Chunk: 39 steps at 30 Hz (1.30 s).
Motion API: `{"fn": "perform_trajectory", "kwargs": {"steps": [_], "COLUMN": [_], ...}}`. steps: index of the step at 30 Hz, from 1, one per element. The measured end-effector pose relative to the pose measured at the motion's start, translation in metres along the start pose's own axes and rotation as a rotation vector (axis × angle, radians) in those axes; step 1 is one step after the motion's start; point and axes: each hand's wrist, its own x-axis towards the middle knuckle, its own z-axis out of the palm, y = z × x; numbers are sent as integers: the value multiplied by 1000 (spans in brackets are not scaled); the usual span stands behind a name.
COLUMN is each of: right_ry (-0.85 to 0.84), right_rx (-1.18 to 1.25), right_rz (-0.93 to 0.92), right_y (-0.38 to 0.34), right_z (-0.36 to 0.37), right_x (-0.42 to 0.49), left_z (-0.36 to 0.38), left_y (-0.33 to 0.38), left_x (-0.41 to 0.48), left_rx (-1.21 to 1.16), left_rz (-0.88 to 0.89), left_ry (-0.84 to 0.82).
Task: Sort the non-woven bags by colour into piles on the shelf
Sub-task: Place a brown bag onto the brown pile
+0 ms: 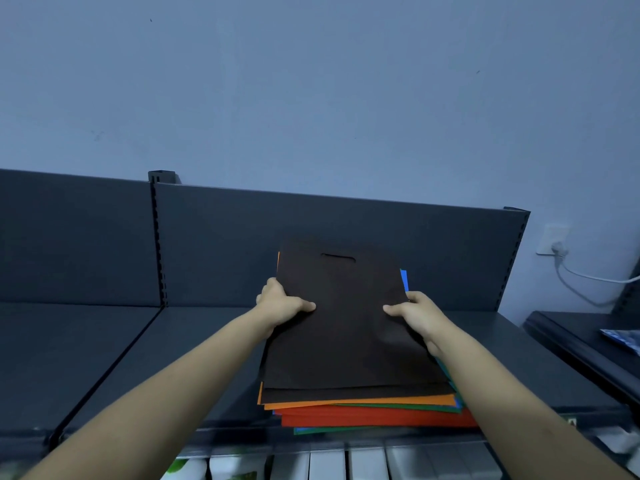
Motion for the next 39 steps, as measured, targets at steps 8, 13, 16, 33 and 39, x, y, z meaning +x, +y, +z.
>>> {"fn": "perform_trajectory", "kwargs": {"steps": [8,13,16,33,39], "right_ry": [53,60,47,59,96], "right_rx": [168,320,341,246,43], "right_rz": [26,73,86,93,12], "right_y": [-6,-13,-16,-18,-13], "right_z": [-14,-17,-16,-10,-1], "right_x": [3,4,4,-15,-19], "left_z": [-7,-14,-21,-39,-34], "left_y": [2,4,7,17,7], "left_x": [-9,-12,-10,-42,-41], "left_rx": [8,-63,-57,-298,-348], "left_rz": [-23,12,15,-129,-51], "left_ry": [-64,-15,51,-119,33]}}
